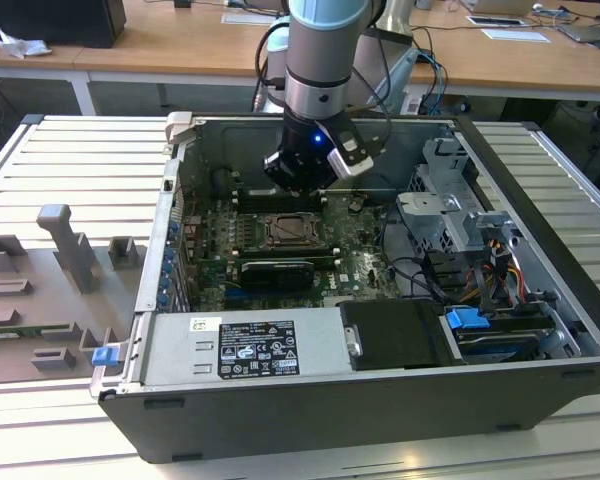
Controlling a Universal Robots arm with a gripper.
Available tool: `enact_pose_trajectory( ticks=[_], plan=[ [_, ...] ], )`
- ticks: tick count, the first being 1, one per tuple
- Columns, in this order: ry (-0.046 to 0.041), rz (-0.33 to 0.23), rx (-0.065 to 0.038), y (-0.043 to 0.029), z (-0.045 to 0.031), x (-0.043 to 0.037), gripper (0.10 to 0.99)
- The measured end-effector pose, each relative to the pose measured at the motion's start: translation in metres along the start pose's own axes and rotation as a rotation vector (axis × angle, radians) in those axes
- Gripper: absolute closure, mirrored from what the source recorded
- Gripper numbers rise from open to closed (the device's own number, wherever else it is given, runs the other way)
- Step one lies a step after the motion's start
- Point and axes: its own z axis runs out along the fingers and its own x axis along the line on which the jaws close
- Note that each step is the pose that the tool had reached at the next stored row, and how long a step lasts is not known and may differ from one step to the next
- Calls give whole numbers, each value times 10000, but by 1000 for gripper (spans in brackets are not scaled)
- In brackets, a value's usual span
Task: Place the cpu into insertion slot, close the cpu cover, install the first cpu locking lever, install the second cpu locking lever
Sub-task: 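Install the second cpu locking lever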
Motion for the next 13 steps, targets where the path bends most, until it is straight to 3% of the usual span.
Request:
enact_pose_trajectory(
  ticks=[11, 13],
  plan=[
    [1, 2, 1, -191, -18, 15, 980],
    [1, 5, 4, -194, -39, 16, 980]
  ],
)
